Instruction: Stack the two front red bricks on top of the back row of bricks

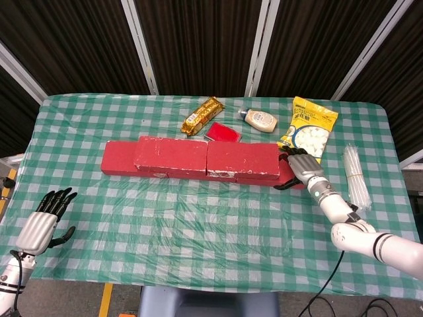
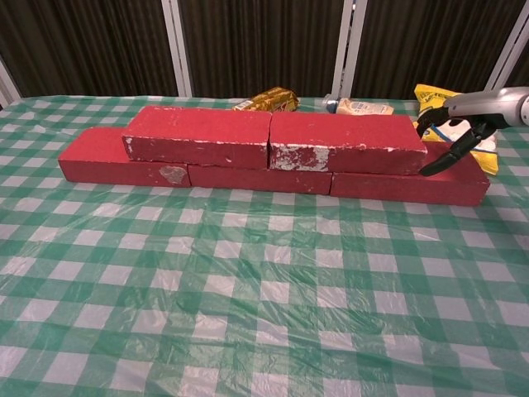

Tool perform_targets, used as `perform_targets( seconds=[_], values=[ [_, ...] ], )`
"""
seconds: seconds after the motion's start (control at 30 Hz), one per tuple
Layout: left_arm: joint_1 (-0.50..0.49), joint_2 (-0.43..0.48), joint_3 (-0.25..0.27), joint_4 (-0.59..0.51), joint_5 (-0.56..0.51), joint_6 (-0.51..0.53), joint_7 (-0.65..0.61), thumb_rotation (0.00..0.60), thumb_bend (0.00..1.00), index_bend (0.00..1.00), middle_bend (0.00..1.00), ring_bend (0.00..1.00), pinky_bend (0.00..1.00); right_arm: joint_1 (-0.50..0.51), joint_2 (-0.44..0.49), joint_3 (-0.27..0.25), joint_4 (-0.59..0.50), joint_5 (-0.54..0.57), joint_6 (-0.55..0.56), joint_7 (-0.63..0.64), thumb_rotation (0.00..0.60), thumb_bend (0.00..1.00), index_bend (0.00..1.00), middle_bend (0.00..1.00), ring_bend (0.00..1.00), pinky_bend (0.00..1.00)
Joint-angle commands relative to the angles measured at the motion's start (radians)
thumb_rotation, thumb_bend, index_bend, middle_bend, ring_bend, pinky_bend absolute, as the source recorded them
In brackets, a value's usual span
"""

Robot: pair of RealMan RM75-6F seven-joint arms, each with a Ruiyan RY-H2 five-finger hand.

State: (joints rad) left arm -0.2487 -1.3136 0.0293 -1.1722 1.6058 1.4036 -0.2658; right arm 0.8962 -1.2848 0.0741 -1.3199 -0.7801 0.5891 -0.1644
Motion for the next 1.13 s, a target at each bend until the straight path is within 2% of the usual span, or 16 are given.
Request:
perform_targets(
  seconds=[0.03,0.17,0.27,0.37,0.43,0.5,0.53,0.63,0.7,0.8,0.87,1.13],
  values=[
    [0.001,0.001,-0.001,0.000,0.000,0.002,-0.001,0.582,0.37,0.00,0.00,0.00,0.00,-0.006,0.013,-0.004,-0.011,0.006,0.013,-0.007,0.409,0.09,0.31,0.00,0.00,0.00],
    [0.004,0.004,-0.002,-0.003,0.000,0.010,0.000,0.577,0.37,0.00,0.00,0.00,0.00,-0.033,0.056,-0.013,-0.049,0.012,0.050,-0.011,0.408,0.09,0.26,0.00,0.00,0.00],
    [0.008,0.007,-0.004,-0.009,0.002,0.022,0.005,0.583,0.37,0.00,0.00,0.00,0.00,-0.085,0.099,-0.023,-0.104,-0.012,0.148,-0.015,0.408,0.09,0.17,0.00,0.00,0.00],
    [0.015,0.009,-0.007,-0.020,0.003,0.039,0.026,0.577,0.38,0.00,0.00,0.00,0.00,-0.189,0.137,-0.043,-0.208,-0.112,0.358,-0.014,0.422,0.09,0.03,0.00,0.00,0.00],
    [0.020,0.011,-0.008,-0.033,0.001,0.044,0.045,0.577,0.39,0.00,0.00,0.00,0.00,-0.293,0.146,-0.080,-0.286,-0.229,0.556,-0.016,0.429,0.09,0.00,0.00,0.00,0.00],
    [0.023,0.015,-0.009,-0.050,-0.002,0.047,0.061,0.575,0.39,0.00,0.00,0.00,0.00,-0.382,0.138,-0.128,-0.326,-0.335,0.708,-0.031,0.430,0.09,0.00,0.00,0.00,0.00],
    [0.026,0.018,-0.009,-0.063,-0.004,0.050,0.074,0.574,0.39,0.00,0.00,0.00,0.00,-0.440,0.122,-0.158,-0.337,-0.400,0.798,-0.038,0.429,0.09,0.00,0.00,0.00,0.00],
    [0.033,0.026,-0.008,-0.095,-0.006,0.054,0.110,0.572,0.41,0.00,0.00,0.00,0.00,-0.561,0.069,-0.218,-0.304,-0.536,0.970,-0.040,0.429,0.09,0.00,0.00,0.00,0.00],
    [0.036,0.030,-0.008,-0.110,-0.005,0.058,0.131,0.579,0.43,0.00,0.00,0.00,0.00,-0.626,0.036,-0.243,-0.258,-0.586,1.044,-0.035,0.433,0.09,0.00,0.00,0.00,0.00],
    [0.042,0.033,-0.011,-0.131,-0.005,0.070,0.163,0.578,0.43,0.00,0.00,0.00,0.00,-0.675,0.039,-0.263,-0.255,-0.622,1.076,-0.060,0.456,0.09,0.00,0.00,0.00,0.00],
    [0.048,0.034,-0.015,-0.138,-0.002,0.084,0.186,0.577,0.44,0.00,0.00,0.00,0.00,-0.695,0.046,-0.252,-0.261,-0.652,1.106,-0.054,0.459,0.09,0.00,0.00,0.00,0.00],
    [0.064,0.049,-0.009,-0.174,0.008,0.102,0.219,0.582,0.43,0.00,0.00,0.00,0.00,-0.720,0.075,-0.224,-0.307,-0.646,1.042,-0.081,0.461,0.09,0.00,0.00,0.00,0.00]
  ],
)
